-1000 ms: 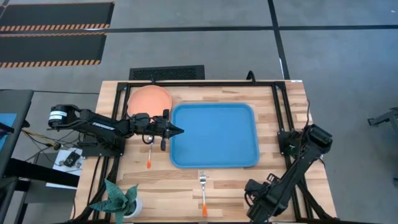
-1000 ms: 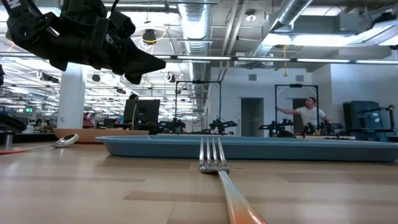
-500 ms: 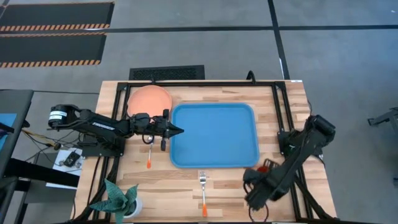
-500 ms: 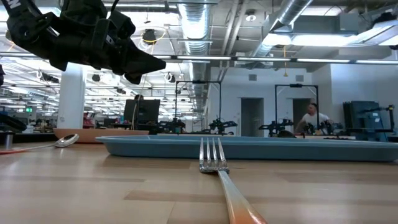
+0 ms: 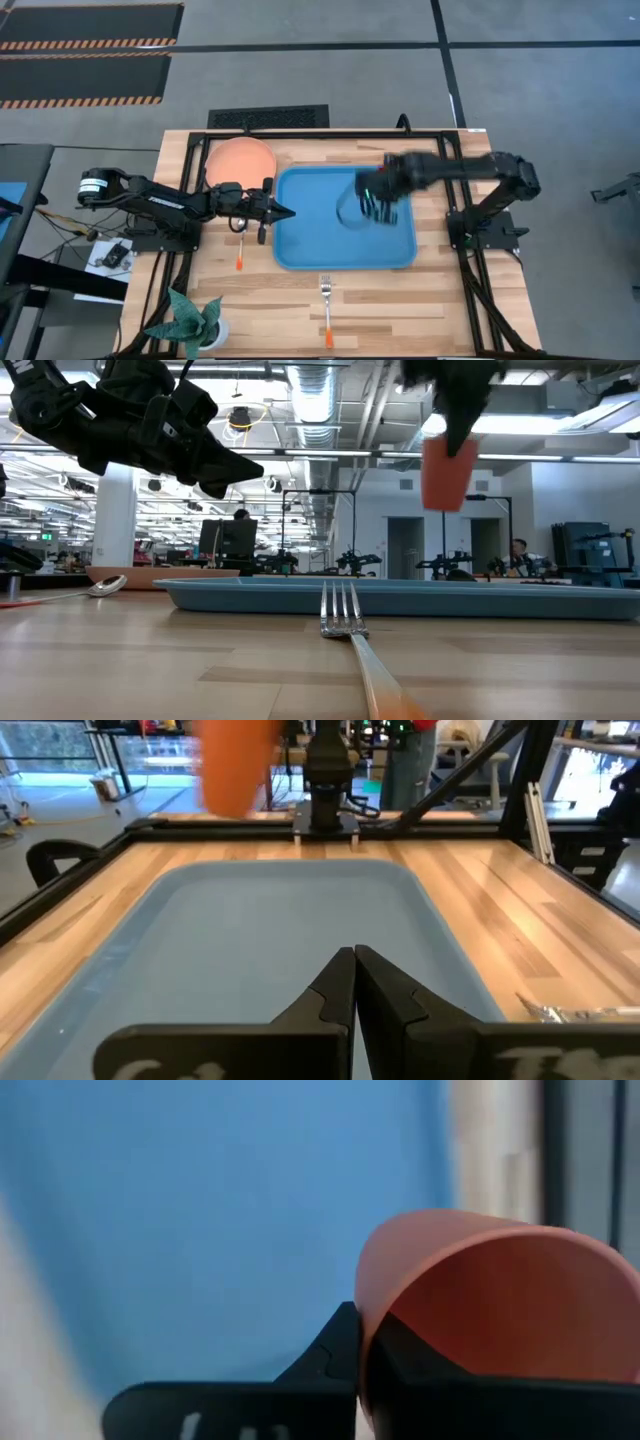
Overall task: Pick and place plate/cup/fork/spoon on tray
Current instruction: Put the orange cup on the blue tray
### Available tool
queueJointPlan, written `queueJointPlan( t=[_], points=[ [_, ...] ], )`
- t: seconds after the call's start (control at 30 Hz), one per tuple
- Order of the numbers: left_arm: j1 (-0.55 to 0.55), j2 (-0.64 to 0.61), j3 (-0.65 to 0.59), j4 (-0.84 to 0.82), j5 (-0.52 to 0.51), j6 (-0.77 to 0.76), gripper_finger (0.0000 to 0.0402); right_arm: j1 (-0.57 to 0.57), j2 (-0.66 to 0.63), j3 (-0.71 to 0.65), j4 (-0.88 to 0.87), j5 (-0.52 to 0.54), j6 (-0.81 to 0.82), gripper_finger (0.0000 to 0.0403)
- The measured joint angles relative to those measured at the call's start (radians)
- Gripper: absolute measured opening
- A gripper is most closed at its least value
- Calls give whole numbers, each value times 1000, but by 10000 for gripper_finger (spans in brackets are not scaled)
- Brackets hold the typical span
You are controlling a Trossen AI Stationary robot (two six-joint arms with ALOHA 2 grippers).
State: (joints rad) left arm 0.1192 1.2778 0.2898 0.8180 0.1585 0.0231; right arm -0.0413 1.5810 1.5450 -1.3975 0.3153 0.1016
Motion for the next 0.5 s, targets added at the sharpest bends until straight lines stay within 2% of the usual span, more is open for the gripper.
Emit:
queueJointPlan(
  t=[0.1, 0.2, 0.4, 0.5],
  points=[
    [0, 0, 0, -14, 2, 10, 0, -149, 0, -66, 82, -51, -139, 27],
    [0, 0, 0, -34, 13, 9, 0, -251, 0, -157, 154, -112, -217, 20],
    [1, 0, 0, -42, 12, 21, 0, -346, 0, -303, 265, -209, -295, 15],
    [1, 0, 0, -47, 12, -4, 0, -379, 0, -350, 310, -218, -318, 22]
  ],
)
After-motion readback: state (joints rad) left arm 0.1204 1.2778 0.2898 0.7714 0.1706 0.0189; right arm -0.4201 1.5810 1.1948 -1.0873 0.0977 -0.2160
